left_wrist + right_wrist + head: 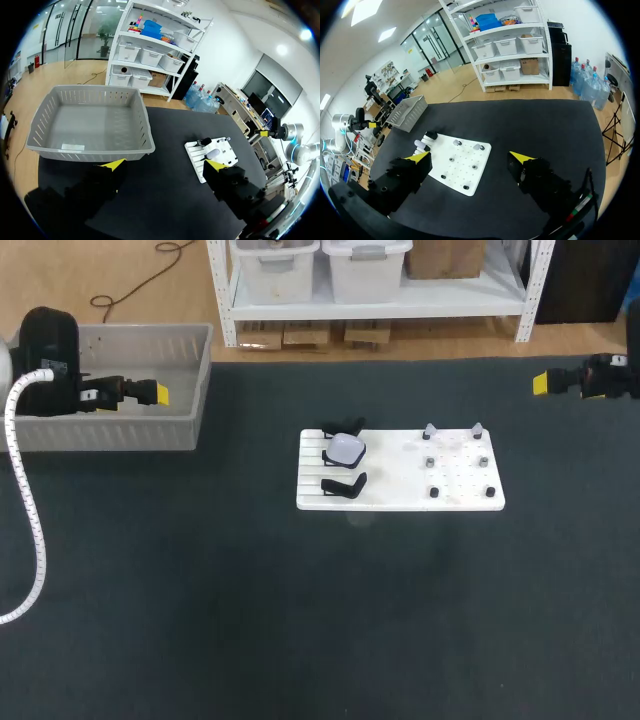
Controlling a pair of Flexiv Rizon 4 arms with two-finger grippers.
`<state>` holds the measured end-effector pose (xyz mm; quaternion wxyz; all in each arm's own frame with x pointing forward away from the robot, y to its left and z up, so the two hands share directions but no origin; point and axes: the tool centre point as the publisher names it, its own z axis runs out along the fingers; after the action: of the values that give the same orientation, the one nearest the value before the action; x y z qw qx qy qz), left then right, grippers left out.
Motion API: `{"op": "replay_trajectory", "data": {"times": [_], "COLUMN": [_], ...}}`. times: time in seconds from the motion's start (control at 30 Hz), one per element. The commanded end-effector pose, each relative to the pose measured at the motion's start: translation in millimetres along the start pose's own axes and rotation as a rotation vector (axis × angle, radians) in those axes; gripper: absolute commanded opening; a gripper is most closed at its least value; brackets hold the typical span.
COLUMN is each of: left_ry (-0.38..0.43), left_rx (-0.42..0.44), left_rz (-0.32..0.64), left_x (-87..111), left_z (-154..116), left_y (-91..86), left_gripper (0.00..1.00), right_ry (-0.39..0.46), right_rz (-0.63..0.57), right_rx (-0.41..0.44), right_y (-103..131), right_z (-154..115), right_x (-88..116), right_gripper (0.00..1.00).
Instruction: Pick up each earbud case from the left stands, insert the matching earbuds, close the lid, and place the case in the box.
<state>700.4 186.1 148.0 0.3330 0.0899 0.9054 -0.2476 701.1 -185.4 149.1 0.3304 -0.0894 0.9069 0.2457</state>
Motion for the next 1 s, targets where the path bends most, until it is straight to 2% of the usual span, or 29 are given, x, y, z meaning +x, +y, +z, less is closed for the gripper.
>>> {"op": "replay_trajectory", "data": {"times": [0.03,0.4,0.53,0.67,1.0], "left_ry": [0.004,0.004,-0.001,-0.015,0.033], "left_rx": [-0.006,-0.006,0.102,0.254,0.465], "left_rz": [-0.001,-0.001,0.048,0.183,0.517], "left_x": [-0.7,-0.7,-4.2,-13.3,-24.8], "left_z": [-0.5,-0.5,0.2,0.9,23.8], "left_y": [-1.4,-1.4,-7.9,-18.8,-39.4], "left_gripper": [1.00,1.00,1.00,1.00,1.00], "right_ry": [0.000,0.000,0.000,0.000,0.000], "right_rz": [0.000,0.000,0.000,0.000,0.000], "right_rx": [0.001,0.001,0.001,0.001,0.001], "right_y": [0.3,0.3,0.3,0.3,0.3], "right_z": [-0.2,-0.2,-0.2,-0.2,-0.2], "right_x": [0.2,0.2,0.2,0.2,0.2], "right_gripper": [1.00,1.00,1.00,1.00,1.00]}}
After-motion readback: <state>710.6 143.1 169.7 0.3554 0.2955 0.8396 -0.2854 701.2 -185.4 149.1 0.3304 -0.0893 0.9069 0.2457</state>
